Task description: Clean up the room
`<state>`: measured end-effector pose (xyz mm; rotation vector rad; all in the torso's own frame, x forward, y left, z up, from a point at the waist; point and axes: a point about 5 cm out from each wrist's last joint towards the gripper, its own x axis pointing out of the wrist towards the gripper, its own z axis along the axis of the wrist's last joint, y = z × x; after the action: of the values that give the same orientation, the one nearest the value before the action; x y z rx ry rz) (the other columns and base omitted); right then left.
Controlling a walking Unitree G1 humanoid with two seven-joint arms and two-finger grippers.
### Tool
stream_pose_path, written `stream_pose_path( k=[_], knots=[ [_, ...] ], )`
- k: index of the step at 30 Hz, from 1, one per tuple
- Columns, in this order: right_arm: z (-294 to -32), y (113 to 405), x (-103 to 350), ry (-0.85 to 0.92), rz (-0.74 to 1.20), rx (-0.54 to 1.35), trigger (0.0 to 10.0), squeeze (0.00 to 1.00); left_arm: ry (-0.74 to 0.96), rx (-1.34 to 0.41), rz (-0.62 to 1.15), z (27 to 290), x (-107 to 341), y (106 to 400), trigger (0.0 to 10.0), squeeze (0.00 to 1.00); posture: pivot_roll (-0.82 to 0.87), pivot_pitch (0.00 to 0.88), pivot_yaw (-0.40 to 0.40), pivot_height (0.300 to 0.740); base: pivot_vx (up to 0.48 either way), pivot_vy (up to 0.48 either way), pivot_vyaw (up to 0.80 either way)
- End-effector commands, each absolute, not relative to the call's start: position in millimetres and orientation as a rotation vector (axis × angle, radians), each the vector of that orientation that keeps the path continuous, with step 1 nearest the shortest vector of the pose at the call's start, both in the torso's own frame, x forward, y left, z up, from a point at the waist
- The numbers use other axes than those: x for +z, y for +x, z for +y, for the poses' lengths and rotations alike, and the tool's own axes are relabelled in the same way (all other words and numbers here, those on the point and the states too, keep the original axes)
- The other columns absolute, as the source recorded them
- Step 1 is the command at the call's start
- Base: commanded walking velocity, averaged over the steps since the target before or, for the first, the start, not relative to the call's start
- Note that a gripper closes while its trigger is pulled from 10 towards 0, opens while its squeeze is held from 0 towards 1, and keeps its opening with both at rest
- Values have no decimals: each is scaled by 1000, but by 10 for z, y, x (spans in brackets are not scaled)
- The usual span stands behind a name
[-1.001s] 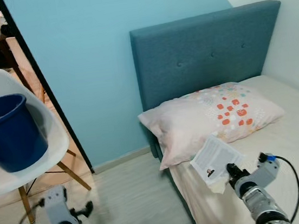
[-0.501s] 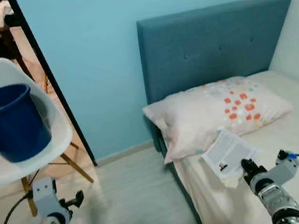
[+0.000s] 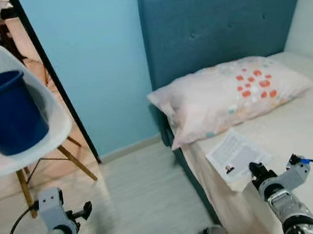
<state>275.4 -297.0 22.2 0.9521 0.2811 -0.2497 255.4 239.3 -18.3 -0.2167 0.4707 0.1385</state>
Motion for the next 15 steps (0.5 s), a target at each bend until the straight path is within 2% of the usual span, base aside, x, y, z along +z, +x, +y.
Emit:
stream_pose_path(
  k=[1, 9, 15],
  knots=[
    [-2940, 2832, 285, 960, 261, -231, 10000, 0, -172, 103, 460, 2481, -160, 2517, 10000, 0, -14, 72, 15, 577, 0, 0, 0],
    [-2855, 2911, 294, 893, 358, -221, 10000, 0, -137, 52, 445, 2546, -159, 2423, 10000, 0, 9, 140, 27, 577, 0, 0, 0],
    [-2870, 3044, 455, 858, 352, -177, 10000, 0, -114, 4, 423, 2504, -140, 2409, 10000, 0, 16, 178, 22, 577, 0, 0, 0]
  ],
)
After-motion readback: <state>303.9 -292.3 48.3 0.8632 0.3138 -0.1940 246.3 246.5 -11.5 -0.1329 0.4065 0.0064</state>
